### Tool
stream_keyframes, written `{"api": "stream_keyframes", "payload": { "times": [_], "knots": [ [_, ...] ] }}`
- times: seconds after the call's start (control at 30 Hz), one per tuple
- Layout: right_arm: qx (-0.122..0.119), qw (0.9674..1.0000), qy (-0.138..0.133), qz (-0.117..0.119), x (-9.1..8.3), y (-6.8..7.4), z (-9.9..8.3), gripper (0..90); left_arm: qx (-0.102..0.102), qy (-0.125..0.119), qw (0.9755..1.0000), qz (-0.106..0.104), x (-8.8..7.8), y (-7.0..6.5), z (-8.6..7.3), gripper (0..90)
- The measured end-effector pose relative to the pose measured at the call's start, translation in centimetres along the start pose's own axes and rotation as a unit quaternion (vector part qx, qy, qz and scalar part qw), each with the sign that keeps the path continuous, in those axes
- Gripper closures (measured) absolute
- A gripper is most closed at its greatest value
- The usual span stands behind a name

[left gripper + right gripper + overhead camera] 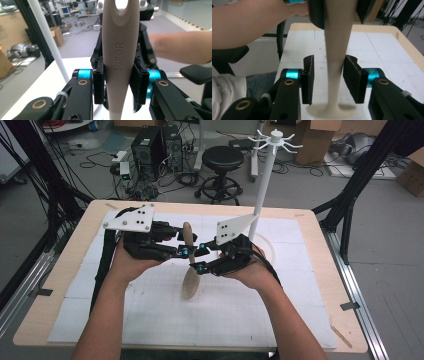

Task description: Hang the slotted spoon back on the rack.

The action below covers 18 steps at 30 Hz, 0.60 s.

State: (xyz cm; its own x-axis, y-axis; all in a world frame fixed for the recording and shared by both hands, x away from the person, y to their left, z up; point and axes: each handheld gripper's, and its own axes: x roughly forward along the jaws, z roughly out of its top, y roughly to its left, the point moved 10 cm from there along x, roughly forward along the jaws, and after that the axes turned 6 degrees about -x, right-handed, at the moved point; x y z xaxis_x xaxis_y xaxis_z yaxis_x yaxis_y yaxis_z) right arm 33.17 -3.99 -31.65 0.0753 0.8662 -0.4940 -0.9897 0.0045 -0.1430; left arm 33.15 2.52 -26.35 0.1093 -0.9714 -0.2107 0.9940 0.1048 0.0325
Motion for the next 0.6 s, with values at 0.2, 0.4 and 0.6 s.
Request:
{"api": "stream_keyframes", "payload": {
  "times": [0.2, 0.4, 0.6],
  "knots": [
    [0.003, 0.9999, -0.01, -0.009, -1.2, 0.2, -0.1, 54.6, -0.01, -0.004, 0.9999, 0.01, -0.3, 0.4, 0.3, 68.4],
    [-0.002, 0.9992, -0.025, -0.031, -3.1, 1.0, 0.0, 48.8, -0.027, -0.006, 0.9994, 0.023, -0.7, 0.9, 0.4, 68.5],
    [0.011, 0.9969, -0.033, -0.07, -5.1, 0.4, -1.3, 43.4, -0.031, -0.004, 0.9989, 0.034, -1.3, 1.3, 0.5, 68.5]
  ]
}}
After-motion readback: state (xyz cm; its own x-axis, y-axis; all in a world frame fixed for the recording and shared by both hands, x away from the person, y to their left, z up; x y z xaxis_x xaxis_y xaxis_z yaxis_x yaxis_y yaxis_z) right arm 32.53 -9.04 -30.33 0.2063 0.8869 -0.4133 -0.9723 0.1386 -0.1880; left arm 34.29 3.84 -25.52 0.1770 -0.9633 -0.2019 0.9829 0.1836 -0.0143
